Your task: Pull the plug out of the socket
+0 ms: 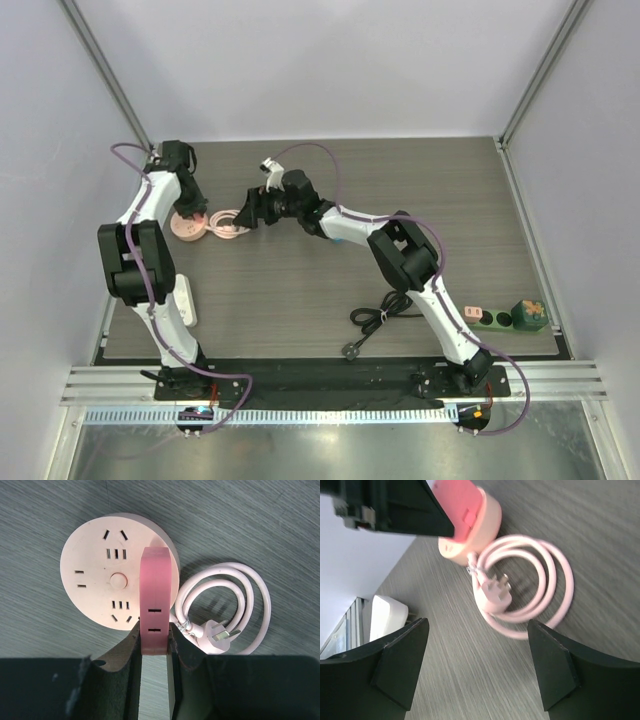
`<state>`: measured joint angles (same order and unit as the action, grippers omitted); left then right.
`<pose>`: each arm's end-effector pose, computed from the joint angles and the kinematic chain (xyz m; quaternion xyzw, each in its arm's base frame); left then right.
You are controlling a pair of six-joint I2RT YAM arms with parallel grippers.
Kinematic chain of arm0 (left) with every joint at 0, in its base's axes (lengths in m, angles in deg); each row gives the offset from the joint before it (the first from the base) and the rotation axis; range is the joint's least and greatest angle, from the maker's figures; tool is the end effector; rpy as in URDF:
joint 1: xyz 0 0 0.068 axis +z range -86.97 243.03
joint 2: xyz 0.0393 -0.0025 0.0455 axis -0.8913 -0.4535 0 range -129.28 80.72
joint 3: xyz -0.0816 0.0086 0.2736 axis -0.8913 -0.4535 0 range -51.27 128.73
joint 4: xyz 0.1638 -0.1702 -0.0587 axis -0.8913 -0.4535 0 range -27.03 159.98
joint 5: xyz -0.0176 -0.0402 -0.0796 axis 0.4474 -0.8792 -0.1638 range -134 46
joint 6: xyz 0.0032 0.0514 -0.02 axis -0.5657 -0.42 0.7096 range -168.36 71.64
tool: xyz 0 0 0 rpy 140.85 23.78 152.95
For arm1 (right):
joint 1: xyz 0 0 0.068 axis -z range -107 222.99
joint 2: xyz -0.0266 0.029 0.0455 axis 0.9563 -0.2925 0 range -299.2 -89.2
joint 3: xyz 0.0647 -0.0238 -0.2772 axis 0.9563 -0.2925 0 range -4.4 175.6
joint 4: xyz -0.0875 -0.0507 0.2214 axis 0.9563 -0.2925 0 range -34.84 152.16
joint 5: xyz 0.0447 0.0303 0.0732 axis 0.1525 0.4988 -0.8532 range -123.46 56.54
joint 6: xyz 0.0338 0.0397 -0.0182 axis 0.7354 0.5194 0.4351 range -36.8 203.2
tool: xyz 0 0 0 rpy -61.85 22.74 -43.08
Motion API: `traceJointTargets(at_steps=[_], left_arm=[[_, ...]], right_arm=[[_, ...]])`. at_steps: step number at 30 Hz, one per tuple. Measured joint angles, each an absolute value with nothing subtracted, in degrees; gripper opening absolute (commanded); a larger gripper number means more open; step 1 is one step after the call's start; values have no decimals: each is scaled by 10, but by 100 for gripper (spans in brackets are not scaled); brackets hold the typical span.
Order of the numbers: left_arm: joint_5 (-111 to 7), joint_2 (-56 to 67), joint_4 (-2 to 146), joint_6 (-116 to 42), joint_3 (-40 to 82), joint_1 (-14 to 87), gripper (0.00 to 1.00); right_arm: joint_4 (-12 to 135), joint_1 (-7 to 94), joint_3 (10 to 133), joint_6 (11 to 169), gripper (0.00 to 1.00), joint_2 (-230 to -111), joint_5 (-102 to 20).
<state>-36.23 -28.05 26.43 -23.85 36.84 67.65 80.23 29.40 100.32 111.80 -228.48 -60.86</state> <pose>0.3883 0.0365 0.2524 -0.2592 0.9375 0.0266 0.2307 0.3885 0.3938 0.1854 -0.2421 0.7532 0.4959 0.3580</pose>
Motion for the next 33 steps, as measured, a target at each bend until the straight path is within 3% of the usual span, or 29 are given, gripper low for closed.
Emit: traceJointTargets(at_steps=[3,6,7,9,20,33], left_arm=[[-361,-271,266,-233,360,677,0],[-361,-258,268,-232,349,677,0],[-361,-253,269,-232,345,677,0],[-361,-244,269,-232,338,677,0],[-361,-190,275,-232,299,677,0],[-366,-182,280,-233,290,677,0]], right_arm=[[805,289,1025,1103,80,-2290,-609],[799,279,1046,1077,69,-2301,-608],[792,272,1054,1063,61,-2306,-606],[773,256,1065,1034,56,-2311,-601],[689,159,1097,877,53,-2315,-505],[692,165,1144,853,50,-2340,-467]])
